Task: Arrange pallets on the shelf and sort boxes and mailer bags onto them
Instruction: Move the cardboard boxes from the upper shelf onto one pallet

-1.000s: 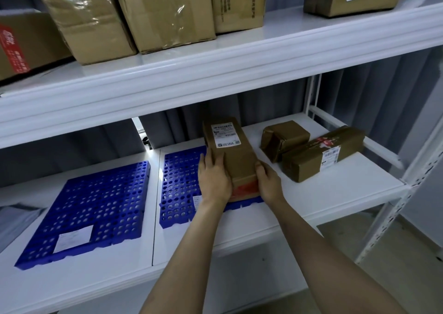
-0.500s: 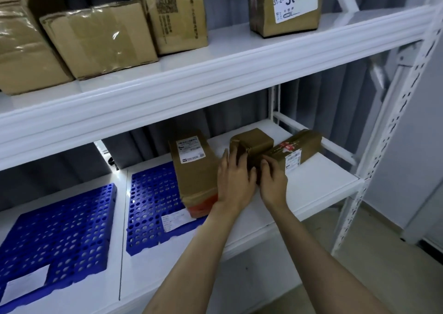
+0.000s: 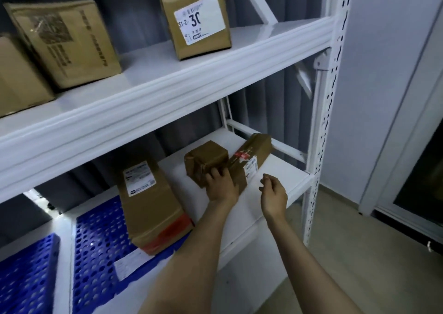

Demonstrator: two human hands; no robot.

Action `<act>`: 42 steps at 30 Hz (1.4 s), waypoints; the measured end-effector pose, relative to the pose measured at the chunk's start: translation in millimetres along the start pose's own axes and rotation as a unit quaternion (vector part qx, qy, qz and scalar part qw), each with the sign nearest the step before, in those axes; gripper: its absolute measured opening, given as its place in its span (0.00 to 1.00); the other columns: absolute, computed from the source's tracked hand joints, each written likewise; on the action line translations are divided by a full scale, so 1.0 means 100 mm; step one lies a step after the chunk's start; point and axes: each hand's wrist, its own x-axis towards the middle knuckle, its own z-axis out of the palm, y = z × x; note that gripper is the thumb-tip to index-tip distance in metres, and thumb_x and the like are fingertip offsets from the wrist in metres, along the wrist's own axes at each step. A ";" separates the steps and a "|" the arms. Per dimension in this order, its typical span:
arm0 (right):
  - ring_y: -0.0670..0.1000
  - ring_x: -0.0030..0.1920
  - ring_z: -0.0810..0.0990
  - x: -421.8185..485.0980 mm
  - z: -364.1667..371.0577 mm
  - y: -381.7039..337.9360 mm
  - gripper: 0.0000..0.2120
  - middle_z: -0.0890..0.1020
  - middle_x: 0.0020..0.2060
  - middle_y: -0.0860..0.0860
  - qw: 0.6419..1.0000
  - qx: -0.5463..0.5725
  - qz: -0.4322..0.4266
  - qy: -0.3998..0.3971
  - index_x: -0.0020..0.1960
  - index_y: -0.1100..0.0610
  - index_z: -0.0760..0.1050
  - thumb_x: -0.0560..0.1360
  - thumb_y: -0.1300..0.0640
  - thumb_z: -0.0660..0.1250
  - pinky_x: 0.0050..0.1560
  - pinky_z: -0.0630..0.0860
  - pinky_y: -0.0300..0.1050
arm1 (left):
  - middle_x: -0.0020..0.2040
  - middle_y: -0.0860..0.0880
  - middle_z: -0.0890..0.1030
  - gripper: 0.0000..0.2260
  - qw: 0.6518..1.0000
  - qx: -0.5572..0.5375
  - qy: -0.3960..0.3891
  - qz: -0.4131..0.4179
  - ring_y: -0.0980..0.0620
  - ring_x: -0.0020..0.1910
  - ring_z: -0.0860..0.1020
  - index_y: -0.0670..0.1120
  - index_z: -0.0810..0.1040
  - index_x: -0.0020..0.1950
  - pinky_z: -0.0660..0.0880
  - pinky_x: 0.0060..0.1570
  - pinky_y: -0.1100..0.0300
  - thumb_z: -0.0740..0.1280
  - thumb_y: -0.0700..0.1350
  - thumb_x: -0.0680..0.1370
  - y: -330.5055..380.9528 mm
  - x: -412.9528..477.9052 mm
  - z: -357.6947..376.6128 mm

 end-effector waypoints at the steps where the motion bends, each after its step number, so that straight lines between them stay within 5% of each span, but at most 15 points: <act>1: 0.57 0.60 0.77 0.02 -0.01 0.03 0.16 0.78 0.62 0.55 1.000 0.004 0.010 0.007 0.64 0.58 0.74 0.82 0.54 0.54 0.65 0.71 0.57 | 0.72 0.39 0.61 0.26 1.000 -0.004 0.007 -0.003 0.39 0.69 0.61 0.47 0.60 0.74 0.65 0.65 0.50 0.63 0.54 0.79 0.02 -0.01 0.01; 9: 0.56 0.56 0.77 -0.09 0.05 0.22 0.16 0.80 0.54 0.54 0.993 0.062 0.099 0.022 0.60 0.57 0.76 0.79 0.50 0.59 0.62 0.73 0.53 | 0.71 0.40 0.65 0.26 0.979 -0.195 -0.022 -0.053 0.40 0.68 0.67 0.51 0.60 0.75 0.70 0.62 0.49 0.61 0.56 0.79 0.07 -0.26 0.07; 17: 0.52 0.57 0.79 -0.29 -0.02 0.24 0.18 0.79 0.57 0.53 0.969 0.202 0.143 -0.026 0.65 0.56 0.73 0.78 0.50 0.64 0.61 0.76 0.54 | 0.62 0.48 0.77 0.16 0.843 -0.532 -0.032 -0.075 0.50 0.54 0.78 0.50 0.70 0.69 0.78 0.55 0.58 0.58 0.52 0.82 -0.13 -0.97 0.06; 21: 0.52 0.55 0.79 -0.49 -0.06 0.14 0.21 0.79 0.55 0.53 0.967 0.217 0.121 -0.056 0.68 0.55 0.68 0.77 0.52 0.66 0.58 0.76 0.53 | 0.54 0.50 0.78 0.14 0.772 -0.625 -0.067 -0.095 0.54 0.47 0.79 0.50 0.71 0.67 0.78 0.31 0.66 0.58 0.50 0.82 -0.25 -1.17 -0.10; 26: 0.48 0.49 0.79 -0.74 -0.03 0.02 0.17 0.79 0.54 0.53 0.965 0.244 0.089 -0.042 0.65 0.53 0.71 0.77 0.54 0.66 0.52 0.77 0.49 | 0.51 0.55 0.78 0.13 0.779 -0.618 -0.088 -0.060 0.57 0.48 0.78 0.53 0.71 0.66 0.76 0.32 0.69 0.58 0.51 0.82 -0.42 -1.42 -0.33; 33: 0.52 0.55 0.80 -1.26 0.19 -0.18 0.20 0.80 0.54 0.52 0.961 0.264 0.046 -0.064 0.64 0.54 0.72 0.75 0.49 0.67 0.54 0.78 0.50 | 0.49 0.57 0.78 0.05 0.788 -0.615 -0.017 -0.031 0.62 0.45 0.78 0.56 0.73 0.55 0.76 0.39 0.69 0.63 0.50 0.80 -0.83 -1.72 -0.61; 42: 0.48 0.53 0.80 -2.37 0.53 -0.32 0.19 0.79 0.55 0.48 0.959 0.231 0.042 -0.156 0.65 0.51 0.71 0.76 0.50 0.67 0.41 0.80 0.38 | 0.58 0.49 0.78 0.13 0.755 -0.652 0.031 -0.061 0.51 0.54 0.78 0.54 0.74 0.61 0.77 0.49 0.59 0.66 0.51 0.77 -1.74 -2.39 -0.84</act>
